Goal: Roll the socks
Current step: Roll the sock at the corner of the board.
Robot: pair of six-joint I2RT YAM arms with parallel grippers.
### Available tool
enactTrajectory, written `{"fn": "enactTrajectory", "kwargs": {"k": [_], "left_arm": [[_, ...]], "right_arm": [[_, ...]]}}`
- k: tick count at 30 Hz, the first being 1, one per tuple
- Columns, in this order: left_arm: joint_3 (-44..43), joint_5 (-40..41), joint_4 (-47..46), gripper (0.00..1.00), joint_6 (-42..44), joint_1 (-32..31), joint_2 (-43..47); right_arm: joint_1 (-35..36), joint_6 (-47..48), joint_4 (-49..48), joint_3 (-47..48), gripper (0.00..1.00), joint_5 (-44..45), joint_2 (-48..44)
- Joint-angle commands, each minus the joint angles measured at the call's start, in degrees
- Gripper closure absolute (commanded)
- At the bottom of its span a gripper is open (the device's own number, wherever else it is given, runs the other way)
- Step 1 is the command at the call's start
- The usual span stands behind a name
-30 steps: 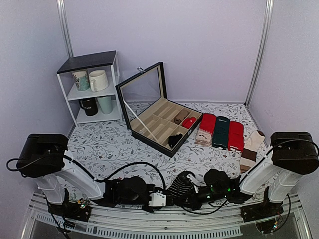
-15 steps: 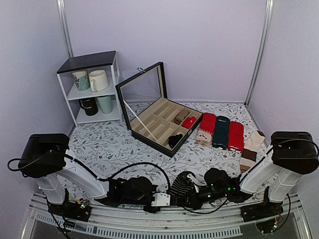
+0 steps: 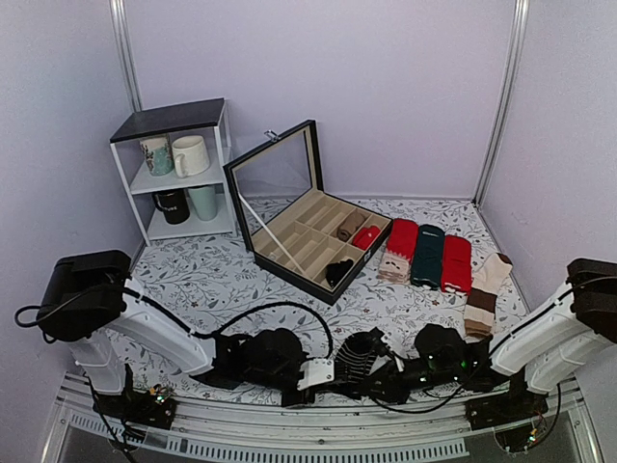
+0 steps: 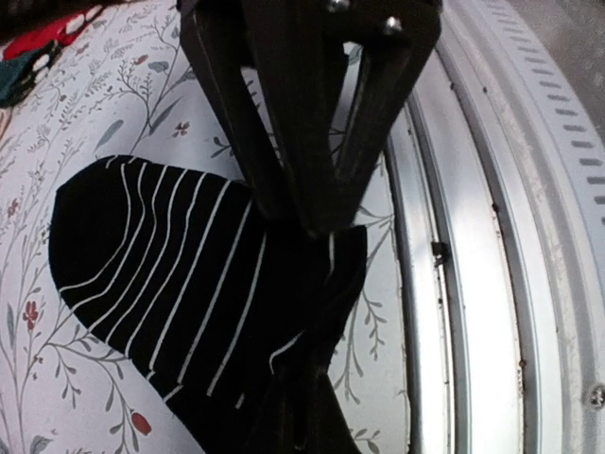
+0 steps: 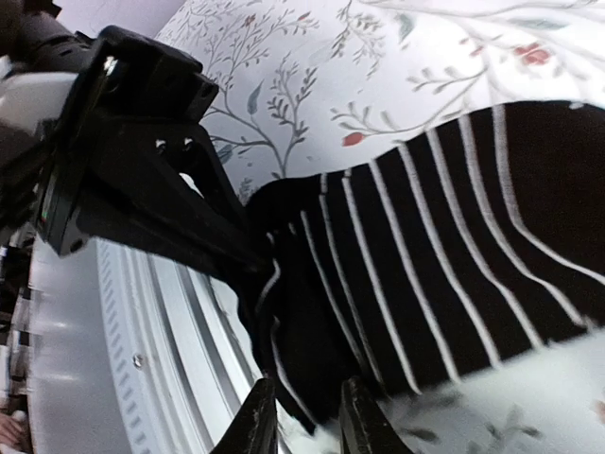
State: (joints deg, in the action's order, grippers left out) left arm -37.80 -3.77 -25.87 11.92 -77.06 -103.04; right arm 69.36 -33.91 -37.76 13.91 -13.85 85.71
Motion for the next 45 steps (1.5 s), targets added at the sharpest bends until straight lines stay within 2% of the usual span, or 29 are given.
{"fn": "enactTrajectory", "kwargs": {"k": [1,4,7,14,17,21,25,34,38,41,45], "left_arm": [[-0.9,-5.3,13.6,1.00,-6.0,1.9,-4.1],[-3.1,-7.5,17.1,1.00,-7.8,2.7,-6.3],[-4.1,-10.0,19.1,1.00,-9.1,3.6,-7.6],[-4.6,-14.4,20.2,1.00,-11.2,5.5,-9.1],[-4.9,-15.6,21.0,1.00,-11.5,5.9,-10.1],[-5.1,-16.2,21.5,1.00,-11.5,6.1,-11.4],[-4.8,-16.5,21.3,1.00,-11.6,6.2,-11.3],[-4.7,-17.3,20.8,1.00,-11.6,6.4,-12.1],[-4.5,-17.5,20.9,1.00,-11.5,6.4,-12.0],[-4.4,-17.7,20.9,1.00,-11.4,6.5,-11.9],[-4.6,-17.6,20.8,1.00,-11.1,6.4,-11.7]], "right_arm": [[-0.3,7.4,3.5,-4.9,0.74,9.0,-9.4],[0.4,11.8,1.2,-7.1,0.71,12.1,-14.6],[2.6,15.2,0.3,-7.7,0.68,15.3,-15.7],[12.0,23.7,-6.7,-6.9,0.65,22.9,-8.8],[14.8,27.8,-6.7,-4.5,0.64,25.1,-4.6],[15.6,30.2,-6.7,-1.7,0.64,28.8,0.5],[15.7,31.1,-8.8,-2.1,0.64,32.9,1.0],[15.7,32.4,-8.7,-0.5,0.61,29.8,5.5],[15.7,31.0,-8.6,0.5,0.62,32.1,8.3],[15.5,30.0,-8.5,0.7,0.68,32.3,9.2],[13.2,26.4,-4.7,1.7,0.91,28.0,9.8]]}}
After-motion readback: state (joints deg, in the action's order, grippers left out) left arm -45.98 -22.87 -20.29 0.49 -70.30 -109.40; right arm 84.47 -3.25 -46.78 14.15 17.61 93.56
